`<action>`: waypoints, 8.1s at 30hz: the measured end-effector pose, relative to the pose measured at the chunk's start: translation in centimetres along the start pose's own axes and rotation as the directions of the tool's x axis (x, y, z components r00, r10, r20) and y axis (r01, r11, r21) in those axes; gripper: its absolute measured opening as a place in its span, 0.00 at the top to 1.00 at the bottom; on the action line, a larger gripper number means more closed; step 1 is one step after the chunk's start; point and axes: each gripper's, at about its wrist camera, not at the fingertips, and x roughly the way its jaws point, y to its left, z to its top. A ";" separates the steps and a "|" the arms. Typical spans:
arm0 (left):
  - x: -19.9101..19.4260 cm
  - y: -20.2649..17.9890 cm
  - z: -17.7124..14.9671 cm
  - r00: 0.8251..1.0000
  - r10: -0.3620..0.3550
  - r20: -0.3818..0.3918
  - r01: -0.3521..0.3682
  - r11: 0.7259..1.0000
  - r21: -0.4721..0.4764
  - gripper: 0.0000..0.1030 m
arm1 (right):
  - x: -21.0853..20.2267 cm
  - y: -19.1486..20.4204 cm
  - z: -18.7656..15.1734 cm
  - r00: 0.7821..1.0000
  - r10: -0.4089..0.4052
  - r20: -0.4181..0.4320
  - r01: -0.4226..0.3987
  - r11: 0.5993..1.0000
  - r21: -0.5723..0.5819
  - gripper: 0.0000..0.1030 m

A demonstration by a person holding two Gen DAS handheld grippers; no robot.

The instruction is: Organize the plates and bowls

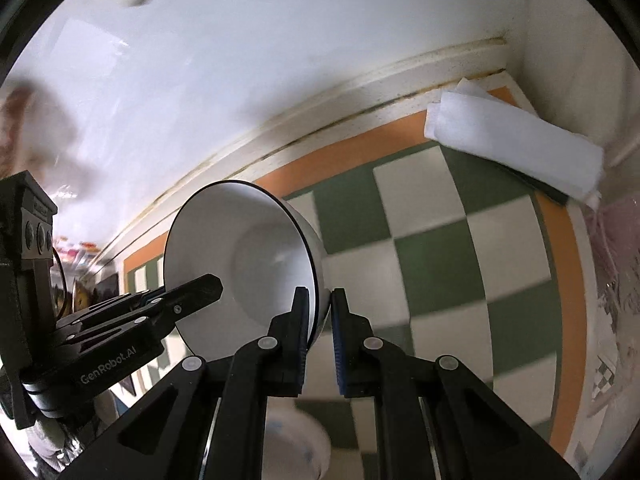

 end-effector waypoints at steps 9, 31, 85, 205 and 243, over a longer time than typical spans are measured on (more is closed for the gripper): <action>-2.2 1.4 -9.2 1.000 0.010 -0.027 -0.010 1.000 0.016 0.84 | -2.8 1.8 -9.9 0.998 0.013 -0.056 -0.015 0.999 -0.028 0.88; 3.4 3.3 -15.5 0.988 0.058 -0.142 -0.059 0.998 -0.003 0.84 | 3.0 0.9 -17.1 0.981 -0.059 -0.185 0.059 0.998 -0.009 0.88; -14.9 1.3 -24.6 0.984 -0.045 0.170 0.029 0.995 0.097 0.04 | -17.0 8.5 -27.2 0.958 -0.177 0.224 0.196 0.978 -0.068 0.11; 0.9 24.2 -18.5 0.981 -0.155 -0.121 0.109 0.940 -0.322 0.45 | 18.0 17.3 -17.9 0.913 0.176 -0.368 -0.198 0.980 -0.023 0.54; -20.9 16.8 -31.7 0.875 0.230 0.425 -0.180 0.972 -0.153 0.03 | -9.1 25.6 -31.4 0.952 -0.101 0.288 0.186 0.940 -0.285 0.06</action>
